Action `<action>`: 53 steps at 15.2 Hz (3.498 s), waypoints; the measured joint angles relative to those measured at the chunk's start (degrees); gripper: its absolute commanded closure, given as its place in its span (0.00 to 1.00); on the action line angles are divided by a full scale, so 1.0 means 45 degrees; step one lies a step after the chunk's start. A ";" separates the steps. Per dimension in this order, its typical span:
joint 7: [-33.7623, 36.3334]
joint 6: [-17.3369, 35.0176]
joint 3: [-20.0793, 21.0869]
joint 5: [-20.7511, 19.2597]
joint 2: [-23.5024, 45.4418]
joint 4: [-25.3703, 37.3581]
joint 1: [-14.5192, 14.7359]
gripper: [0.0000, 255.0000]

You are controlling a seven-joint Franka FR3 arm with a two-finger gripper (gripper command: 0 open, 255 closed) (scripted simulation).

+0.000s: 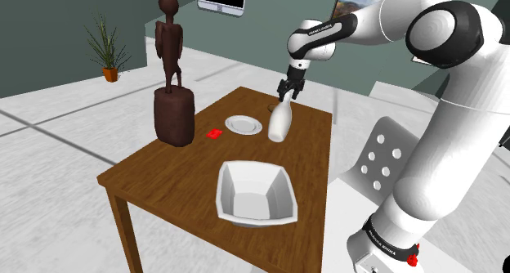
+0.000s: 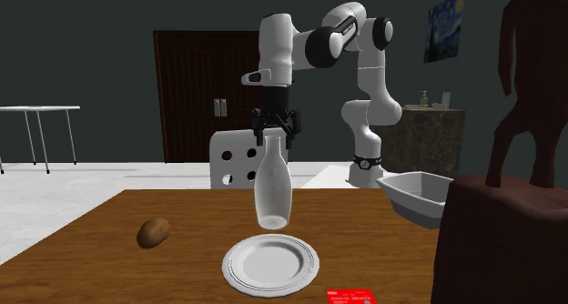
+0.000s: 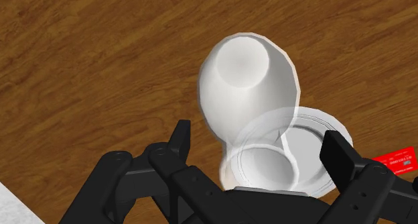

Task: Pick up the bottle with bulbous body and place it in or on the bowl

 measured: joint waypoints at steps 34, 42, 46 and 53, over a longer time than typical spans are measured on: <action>0.0144 -0.3639 -0.0028 -0.0159 -0.0575 0.3074 0.0006 1.00; 0.0156 -0.4999 -0.0038 -0.0142 -0.0444 0.4564 -0.0012 1.00; 0.0424 -0.5433 0.0067 -0.0238 -0.0884 0.4568 0.0141 1.00; 0.2046 -0.5611 0.0879 -0.0627 -0.3242 0.2422 0.0938 1.00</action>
